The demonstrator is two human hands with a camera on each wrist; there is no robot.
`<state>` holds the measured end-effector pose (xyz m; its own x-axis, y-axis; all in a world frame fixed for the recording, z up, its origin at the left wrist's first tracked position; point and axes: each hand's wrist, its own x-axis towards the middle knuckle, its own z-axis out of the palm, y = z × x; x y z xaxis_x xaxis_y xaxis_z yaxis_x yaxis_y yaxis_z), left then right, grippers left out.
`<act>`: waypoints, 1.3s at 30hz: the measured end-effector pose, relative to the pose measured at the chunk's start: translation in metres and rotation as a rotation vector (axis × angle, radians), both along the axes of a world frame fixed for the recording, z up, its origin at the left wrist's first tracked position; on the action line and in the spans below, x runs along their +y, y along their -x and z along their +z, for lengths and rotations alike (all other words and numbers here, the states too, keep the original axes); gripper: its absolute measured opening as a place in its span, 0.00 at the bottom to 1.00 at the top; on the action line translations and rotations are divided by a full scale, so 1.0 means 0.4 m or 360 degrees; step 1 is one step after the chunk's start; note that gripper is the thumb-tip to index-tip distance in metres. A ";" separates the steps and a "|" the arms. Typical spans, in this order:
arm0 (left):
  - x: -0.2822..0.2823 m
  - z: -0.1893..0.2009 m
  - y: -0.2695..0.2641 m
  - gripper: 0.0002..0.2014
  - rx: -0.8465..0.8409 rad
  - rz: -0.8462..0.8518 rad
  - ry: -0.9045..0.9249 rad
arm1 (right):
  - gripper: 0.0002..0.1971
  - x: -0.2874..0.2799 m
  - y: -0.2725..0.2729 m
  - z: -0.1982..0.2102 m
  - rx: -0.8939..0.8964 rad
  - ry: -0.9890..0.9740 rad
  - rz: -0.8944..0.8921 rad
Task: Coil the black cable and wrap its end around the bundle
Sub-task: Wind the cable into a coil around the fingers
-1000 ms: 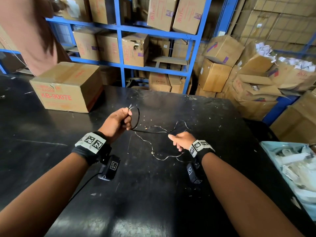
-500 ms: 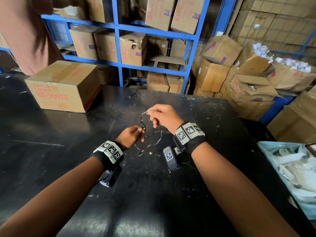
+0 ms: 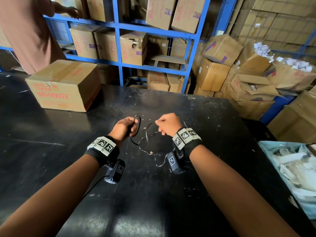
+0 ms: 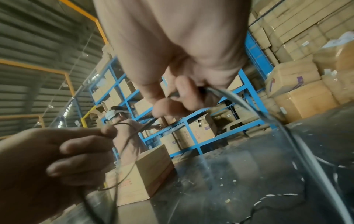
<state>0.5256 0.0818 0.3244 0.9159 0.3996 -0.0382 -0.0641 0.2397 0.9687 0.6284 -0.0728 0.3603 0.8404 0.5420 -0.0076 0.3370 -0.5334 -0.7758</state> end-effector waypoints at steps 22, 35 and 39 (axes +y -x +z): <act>0.041 -0.037 -0.058 0.14 0.0168 0.0384 -0.0274 | 0.06 0.047 0.033 0.091 0.0472 -0.0469 0.0542; -0.011 0.100 -0.024 0.14 -0.0302 0.0033 0.0607 | 0.12 0.030 0.072 -0.063 0.0454 -0.0099 0.0536; -0.022 0.123 -0.014 0.15 -0.0374 -0.0158 0.0438 | 0.17 0.016 0.042 -0.101 0.0394 -0.0113 0.0538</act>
